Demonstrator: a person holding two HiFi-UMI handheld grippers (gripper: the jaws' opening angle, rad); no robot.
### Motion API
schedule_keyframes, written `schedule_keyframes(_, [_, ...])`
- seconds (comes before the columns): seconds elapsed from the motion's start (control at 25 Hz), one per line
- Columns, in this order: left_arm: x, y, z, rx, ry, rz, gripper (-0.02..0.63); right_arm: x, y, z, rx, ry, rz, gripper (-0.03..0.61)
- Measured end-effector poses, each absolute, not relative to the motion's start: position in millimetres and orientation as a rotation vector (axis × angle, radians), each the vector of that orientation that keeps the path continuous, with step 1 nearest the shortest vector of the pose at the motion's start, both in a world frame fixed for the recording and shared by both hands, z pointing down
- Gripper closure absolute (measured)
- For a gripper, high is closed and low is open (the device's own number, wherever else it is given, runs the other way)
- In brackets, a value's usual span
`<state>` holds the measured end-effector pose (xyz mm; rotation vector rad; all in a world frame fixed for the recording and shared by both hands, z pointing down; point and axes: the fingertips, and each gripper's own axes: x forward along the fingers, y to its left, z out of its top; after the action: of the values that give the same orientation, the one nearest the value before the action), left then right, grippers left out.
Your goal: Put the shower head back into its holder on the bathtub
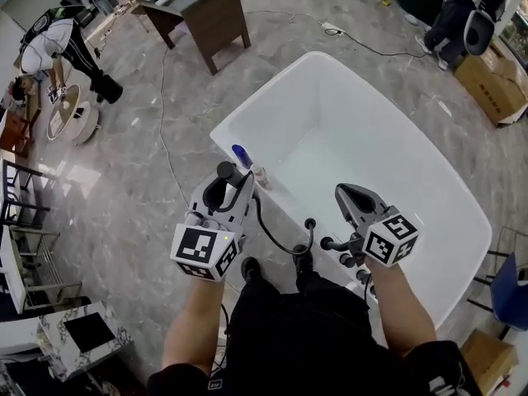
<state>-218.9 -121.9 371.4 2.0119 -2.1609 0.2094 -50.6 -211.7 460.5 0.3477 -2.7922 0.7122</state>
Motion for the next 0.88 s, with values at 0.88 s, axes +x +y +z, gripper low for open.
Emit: schedule_keyframes(0.88, [-271.0, -113.7, 357.3, 2.488, -1.667, 0.132, 0.468, -122.8, -105.7, 468.0, 0.836, -2.675, 0.75, 0.561])
